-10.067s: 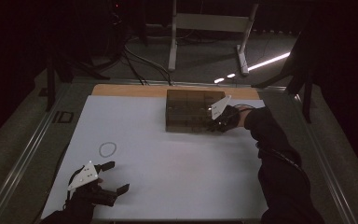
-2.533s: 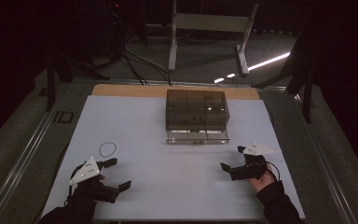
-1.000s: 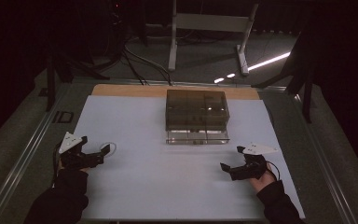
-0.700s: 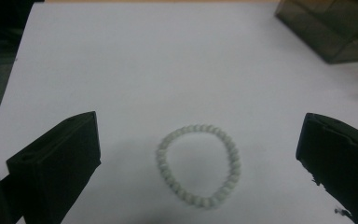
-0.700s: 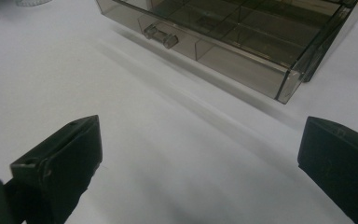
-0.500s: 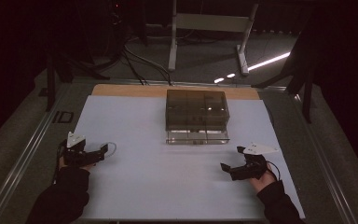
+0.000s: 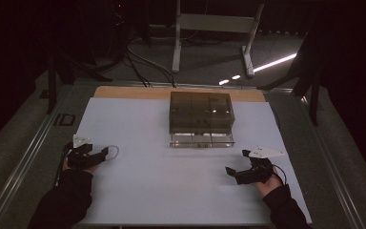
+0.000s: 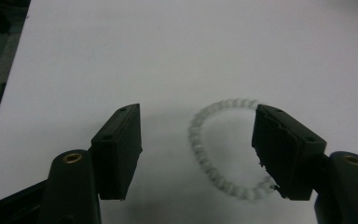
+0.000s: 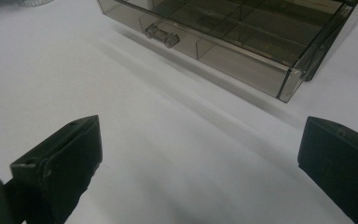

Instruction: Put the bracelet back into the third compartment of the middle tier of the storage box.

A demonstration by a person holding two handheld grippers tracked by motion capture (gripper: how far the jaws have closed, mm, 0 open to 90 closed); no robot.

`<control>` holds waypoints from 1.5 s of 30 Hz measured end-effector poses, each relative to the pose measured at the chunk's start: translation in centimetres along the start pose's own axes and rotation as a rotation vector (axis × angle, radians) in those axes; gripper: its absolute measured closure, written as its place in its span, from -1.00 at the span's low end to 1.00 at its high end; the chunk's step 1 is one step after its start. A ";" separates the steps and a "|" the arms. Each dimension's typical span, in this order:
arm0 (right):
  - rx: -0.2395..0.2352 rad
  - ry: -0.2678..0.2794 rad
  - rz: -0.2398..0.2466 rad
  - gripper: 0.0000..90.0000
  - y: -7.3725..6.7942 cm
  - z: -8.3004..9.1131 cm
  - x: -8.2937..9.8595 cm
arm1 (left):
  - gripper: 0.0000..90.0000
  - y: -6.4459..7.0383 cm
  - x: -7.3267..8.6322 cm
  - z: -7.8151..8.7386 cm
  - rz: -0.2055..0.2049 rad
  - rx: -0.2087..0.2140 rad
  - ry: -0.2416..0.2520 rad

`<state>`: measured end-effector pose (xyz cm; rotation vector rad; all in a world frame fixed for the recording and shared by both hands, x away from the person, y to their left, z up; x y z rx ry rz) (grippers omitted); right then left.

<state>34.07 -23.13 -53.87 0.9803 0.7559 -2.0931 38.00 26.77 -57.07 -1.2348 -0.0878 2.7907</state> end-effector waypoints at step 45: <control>-0.004 0.003 -0.005 -0.99 0.0 0.1 0.1 | 0.97 -0.3 -0.4 -0.5 -0.020 0.006 -0.060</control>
Point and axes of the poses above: each handheld gripper's, and its own axes: z roughly backward along the jaws, x roughly out of its underside, y roughly to its right, the point moved 8 cm from there along -z, roughly forward along the jaws, and after that the axes turned 12 degrees about -x, right-handed, at the moved point
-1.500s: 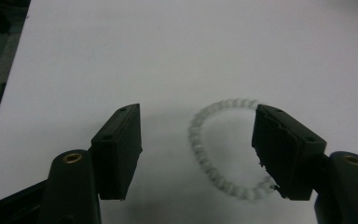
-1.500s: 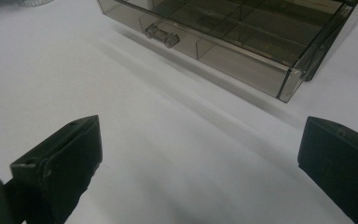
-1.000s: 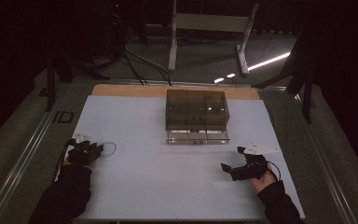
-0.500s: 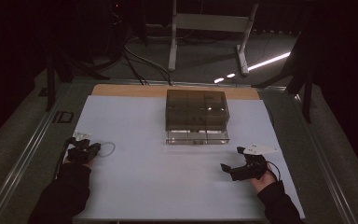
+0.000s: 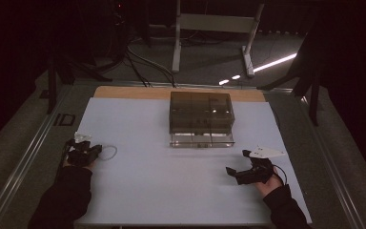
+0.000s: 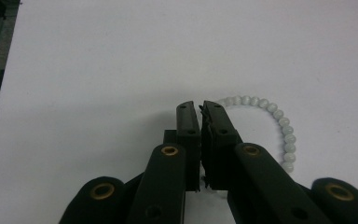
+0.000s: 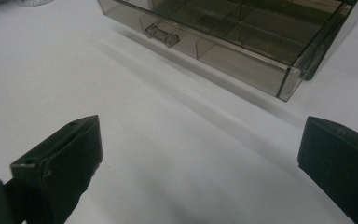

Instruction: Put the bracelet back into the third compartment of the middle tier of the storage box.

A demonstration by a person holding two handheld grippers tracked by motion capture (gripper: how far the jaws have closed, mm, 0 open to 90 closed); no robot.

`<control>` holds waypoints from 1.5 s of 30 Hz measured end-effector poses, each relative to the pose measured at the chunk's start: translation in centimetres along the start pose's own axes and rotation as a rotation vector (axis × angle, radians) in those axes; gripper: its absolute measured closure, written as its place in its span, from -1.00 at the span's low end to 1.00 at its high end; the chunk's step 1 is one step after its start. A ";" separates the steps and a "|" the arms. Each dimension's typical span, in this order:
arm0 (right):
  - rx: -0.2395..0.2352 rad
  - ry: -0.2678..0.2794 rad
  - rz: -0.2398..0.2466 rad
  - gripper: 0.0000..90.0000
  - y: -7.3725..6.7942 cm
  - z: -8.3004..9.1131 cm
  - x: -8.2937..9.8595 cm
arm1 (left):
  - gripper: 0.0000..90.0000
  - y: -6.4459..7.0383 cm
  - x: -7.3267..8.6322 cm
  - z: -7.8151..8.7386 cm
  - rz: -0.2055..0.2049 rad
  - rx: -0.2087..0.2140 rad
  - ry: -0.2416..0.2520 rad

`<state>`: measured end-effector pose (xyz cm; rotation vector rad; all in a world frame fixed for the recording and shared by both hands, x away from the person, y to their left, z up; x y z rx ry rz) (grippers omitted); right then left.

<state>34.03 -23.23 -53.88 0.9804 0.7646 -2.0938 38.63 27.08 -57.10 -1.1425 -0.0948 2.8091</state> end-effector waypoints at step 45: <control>-0.003 0.004 0.007 -0.99 -0.1 0.2 -0.1 | 0.97 3.7 -4.2 5.4 -0.069 0.135 0.143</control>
Point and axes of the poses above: each handheld gripper's, and its own axes: z roughly backward along the jaws, x roughly out of its underside, y roughly to its right, the point moved 8 cm from there along -z, roughly forward along the jaws, and after that the axes turned 12 degrees about -x, right-handed, at the moved point
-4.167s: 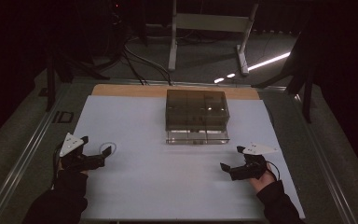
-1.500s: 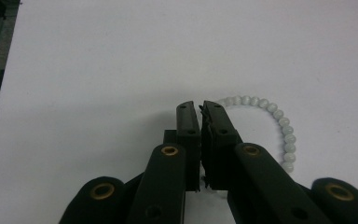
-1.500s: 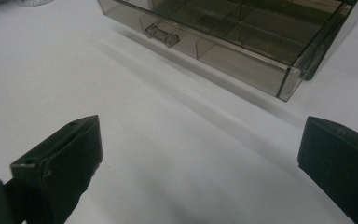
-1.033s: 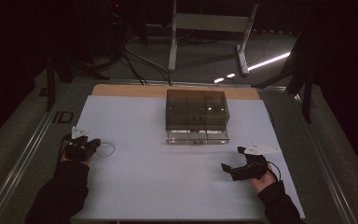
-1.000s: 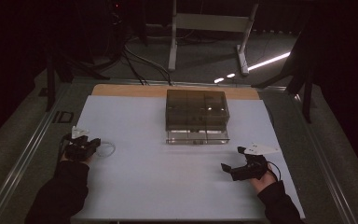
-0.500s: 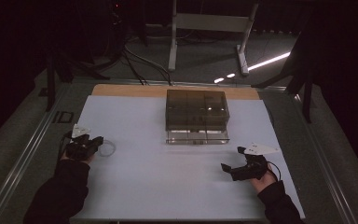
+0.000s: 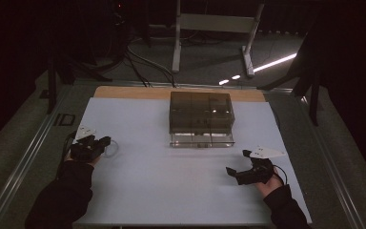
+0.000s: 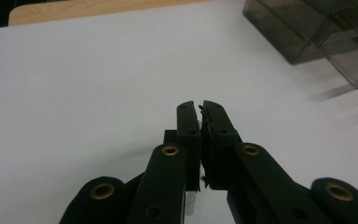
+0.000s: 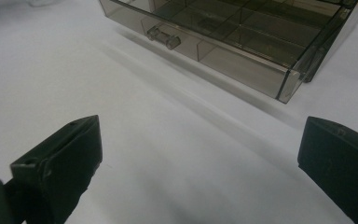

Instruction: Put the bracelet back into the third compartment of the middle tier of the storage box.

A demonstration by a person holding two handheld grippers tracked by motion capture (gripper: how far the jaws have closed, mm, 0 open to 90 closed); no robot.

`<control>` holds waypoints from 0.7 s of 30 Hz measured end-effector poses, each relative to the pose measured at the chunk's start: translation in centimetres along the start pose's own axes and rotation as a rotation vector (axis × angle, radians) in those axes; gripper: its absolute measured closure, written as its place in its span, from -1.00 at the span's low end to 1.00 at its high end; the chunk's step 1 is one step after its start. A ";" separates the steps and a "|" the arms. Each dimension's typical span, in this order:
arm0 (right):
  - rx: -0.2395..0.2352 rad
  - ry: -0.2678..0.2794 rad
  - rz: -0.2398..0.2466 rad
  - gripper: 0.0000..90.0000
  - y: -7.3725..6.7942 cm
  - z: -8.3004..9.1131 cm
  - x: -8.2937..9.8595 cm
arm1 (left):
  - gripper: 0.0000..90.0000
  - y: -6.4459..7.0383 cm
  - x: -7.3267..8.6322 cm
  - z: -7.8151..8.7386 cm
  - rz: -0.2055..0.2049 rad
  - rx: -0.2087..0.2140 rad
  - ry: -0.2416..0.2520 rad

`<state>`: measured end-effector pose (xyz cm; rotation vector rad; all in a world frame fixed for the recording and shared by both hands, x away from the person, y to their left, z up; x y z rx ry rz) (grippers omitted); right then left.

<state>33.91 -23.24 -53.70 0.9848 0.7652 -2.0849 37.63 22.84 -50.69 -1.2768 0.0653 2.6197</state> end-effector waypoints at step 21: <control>-0.004 0.003 -0.002 -0.99 -0.1 0.0 0.0 | 0.97 2.8 -2.3 0.9 -0.021 0.116 0.042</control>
Point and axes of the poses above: each handheld gripper's, and its own axes: z roughly backward along the jaws, x roughly out of its underside, y roughly to its right, the point moved 8 cm from there along -z, roughly forward along the jaws, and after that the axes turned 12 degrees about -x, right-handed, at the moved point
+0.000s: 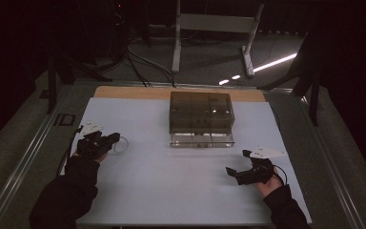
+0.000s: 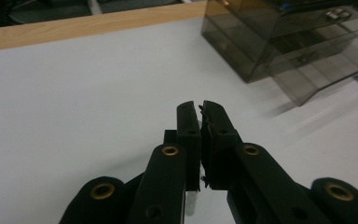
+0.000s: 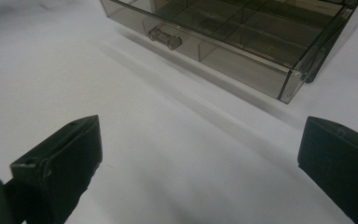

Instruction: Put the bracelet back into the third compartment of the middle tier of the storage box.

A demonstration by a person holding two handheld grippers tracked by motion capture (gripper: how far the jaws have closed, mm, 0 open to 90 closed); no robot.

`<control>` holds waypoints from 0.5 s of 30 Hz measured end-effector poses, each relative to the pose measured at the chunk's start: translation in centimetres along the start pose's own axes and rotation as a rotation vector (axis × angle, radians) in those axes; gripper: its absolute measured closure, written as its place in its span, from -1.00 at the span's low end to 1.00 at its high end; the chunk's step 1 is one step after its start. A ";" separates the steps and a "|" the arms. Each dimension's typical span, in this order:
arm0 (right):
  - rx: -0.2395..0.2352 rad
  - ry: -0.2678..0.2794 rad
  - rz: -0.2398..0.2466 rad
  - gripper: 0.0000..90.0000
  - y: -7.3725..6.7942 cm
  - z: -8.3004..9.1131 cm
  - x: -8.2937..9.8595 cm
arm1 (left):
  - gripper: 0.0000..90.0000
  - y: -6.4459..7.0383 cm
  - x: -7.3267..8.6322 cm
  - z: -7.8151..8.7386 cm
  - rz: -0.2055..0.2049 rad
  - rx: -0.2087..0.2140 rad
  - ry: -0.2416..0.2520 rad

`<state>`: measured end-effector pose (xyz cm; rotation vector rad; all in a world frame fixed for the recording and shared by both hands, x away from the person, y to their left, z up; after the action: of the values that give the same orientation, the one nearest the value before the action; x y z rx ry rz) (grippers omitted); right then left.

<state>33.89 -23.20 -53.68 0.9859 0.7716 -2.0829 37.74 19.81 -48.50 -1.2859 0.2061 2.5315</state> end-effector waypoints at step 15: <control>0.001 0.002 0.003 -0.99 0.0 0.1 0.0 | 0.97 2.5 -1.3 0.4 -0.027 0.095 0.028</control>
<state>33.87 -23.24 -53.59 0.9890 0.7696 -2.0799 37.35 17.25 -47.22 -1.2795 0.3084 2.4512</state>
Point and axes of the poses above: each handheld gripper's, and its own axes: z roughly backward along the jaws, x roughly out of its underside, y roughly to its right, the point moved 8 cm from there along -z, roughly forward along the jaws, and after that the axes turned 12 degrees about -x, right-handed, at the moved point
